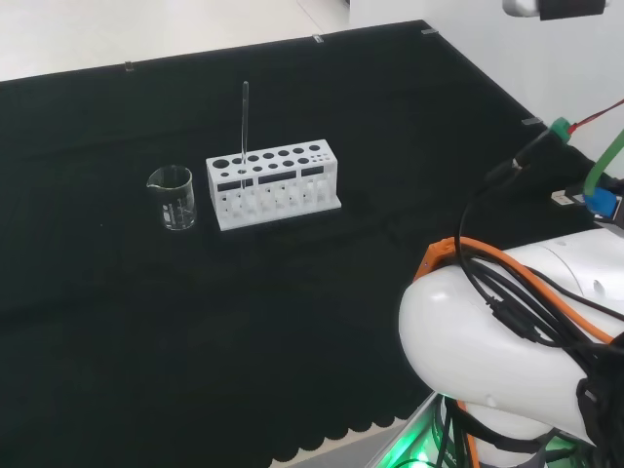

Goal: Take the glass rod from the white test tube rack.

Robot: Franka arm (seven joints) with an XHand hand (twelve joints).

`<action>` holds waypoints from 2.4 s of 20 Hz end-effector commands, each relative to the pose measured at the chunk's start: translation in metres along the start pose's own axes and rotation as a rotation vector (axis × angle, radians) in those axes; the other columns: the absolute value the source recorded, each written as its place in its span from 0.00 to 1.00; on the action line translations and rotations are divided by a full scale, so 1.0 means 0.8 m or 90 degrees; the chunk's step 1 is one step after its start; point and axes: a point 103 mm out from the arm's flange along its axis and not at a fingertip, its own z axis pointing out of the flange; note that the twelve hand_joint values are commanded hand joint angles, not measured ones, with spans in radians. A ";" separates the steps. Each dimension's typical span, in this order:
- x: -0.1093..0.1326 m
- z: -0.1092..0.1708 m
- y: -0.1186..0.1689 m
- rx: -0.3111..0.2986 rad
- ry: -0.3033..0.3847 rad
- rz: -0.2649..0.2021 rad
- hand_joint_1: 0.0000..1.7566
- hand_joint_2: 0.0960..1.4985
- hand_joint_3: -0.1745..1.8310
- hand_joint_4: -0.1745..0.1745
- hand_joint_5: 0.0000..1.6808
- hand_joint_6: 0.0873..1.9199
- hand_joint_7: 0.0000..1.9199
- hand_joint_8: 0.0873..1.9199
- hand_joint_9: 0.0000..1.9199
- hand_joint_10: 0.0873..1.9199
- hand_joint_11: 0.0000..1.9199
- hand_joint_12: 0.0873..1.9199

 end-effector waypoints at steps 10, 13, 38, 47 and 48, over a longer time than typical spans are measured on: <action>0.030 0.033 0.055 -0.017 0.001 -0.027 0.51 0.44 0.42 0.10 0.05 0.29 0.09 0.46 0.15 0.44 0.11 0.71; 0.031 0.045 0.071 -0.009 0.004 -0.031 0.52 0.43 0.43 0.07 0.07 0.36 0.13 0.46 0.18 0.44 0.15 0.70; 0.061 0.136 0.178 0.070 0.005 -0.092 0.55 0.42 0.44 0.00 0.21 0.51 0.27 0.47 0.32 0.42 0.29 0.67; 0.071 0.180 0.216 0.107 0.003 -0.117 0.55 0.42 0.45 0.00 0.23 0.52 0.28 0.46 0.33 0.42 0.30 0.67; 0.071 0.185 0.222 0.112 0.000 -0.116 0.55 0.42 0.45 0.00 0.23 0.52 0.28 0.46 0.33 0.42 0.30 0.67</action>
